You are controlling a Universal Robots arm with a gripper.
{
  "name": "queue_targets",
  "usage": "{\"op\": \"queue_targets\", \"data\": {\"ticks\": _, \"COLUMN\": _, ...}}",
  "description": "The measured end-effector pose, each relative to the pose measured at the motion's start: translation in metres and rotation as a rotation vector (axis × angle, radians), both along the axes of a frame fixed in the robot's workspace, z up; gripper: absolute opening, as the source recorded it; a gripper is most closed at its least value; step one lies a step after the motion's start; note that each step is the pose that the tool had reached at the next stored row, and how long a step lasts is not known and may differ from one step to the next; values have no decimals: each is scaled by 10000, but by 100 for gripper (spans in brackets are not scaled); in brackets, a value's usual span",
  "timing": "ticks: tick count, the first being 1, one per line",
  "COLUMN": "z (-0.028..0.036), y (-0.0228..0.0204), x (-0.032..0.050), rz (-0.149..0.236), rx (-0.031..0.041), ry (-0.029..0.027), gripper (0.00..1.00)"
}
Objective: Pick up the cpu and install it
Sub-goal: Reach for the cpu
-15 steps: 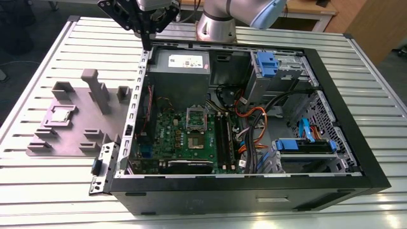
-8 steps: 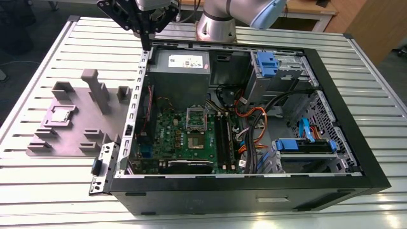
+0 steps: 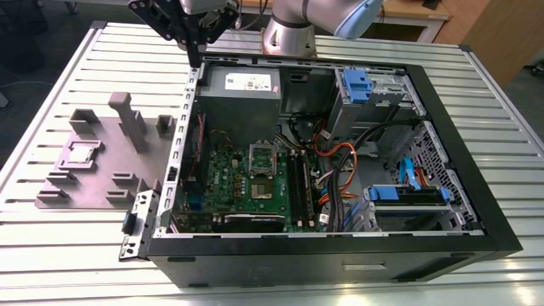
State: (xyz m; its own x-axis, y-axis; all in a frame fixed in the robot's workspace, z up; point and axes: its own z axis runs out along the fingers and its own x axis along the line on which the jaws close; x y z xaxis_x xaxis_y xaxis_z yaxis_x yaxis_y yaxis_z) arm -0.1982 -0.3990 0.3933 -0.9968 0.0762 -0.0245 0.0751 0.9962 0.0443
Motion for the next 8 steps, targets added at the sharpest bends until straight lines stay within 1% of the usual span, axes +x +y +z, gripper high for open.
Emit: {"op": "queue_targets", "data": {"ticks": 8, "z": 0, "y": 0, "x": -24, "rz": 0, "rx": 0, "ry": 1, "gripper": 11}}
